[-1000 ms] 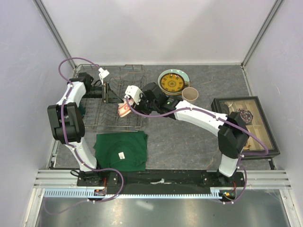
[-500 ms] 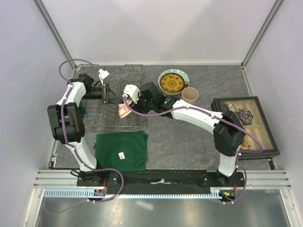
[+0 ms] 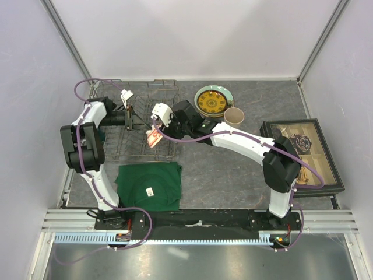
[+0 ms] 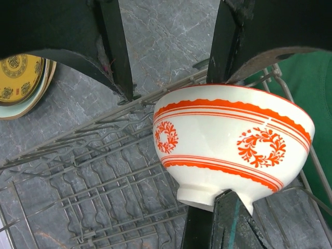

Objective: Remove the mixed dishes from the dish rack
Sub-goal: Place the bowl at the center of the board.

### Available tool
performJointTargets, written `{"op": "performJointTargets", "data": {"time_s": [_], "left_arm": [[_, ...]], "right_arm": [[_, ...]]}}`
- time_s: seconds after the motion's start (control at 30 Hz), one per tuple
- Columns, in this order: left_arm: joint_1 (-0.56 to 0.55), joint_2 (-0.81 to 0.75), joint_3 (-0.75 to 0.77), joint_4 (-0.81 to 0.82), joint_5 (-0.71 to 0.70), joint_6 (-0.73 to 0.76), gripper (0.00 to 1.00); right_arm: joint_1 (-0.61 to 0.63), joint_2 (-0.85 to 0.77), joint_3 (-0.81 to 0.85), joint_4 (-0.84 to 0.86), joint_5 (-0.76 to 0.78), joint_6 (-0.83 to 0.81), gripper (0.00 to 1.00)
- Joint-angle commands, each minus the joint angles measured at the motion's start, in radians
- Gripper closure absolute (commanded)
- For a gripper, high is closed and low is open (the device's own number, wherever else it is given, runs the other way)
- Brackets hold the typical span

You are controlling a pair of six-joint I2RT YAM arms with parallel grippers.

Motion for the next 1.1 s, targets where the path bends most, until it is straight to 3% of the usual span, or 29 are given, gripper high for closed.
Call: {"op": "performJointTargets", "data": {"time_s": [0.0,0.27,1.07], "left_arm": [[-0.004,0.022,0.036,-0.131,0.103,0.127,0.98],[-0.004,0.108,0.091,-0.356,0.144,0.337,0.99],[-0.006,0.039,0.036,-0.357,0.189,0.307,0.99]], "right_arm": [[0.014,-0.016,0.074,0.063,-0.015,0.032,0.35],[0.028,-0.016,0.094,0.062,-0.024,0.043,0.41],[0.089,0.033,0.120,0.049,0.029,-0.018,0.45]]}}
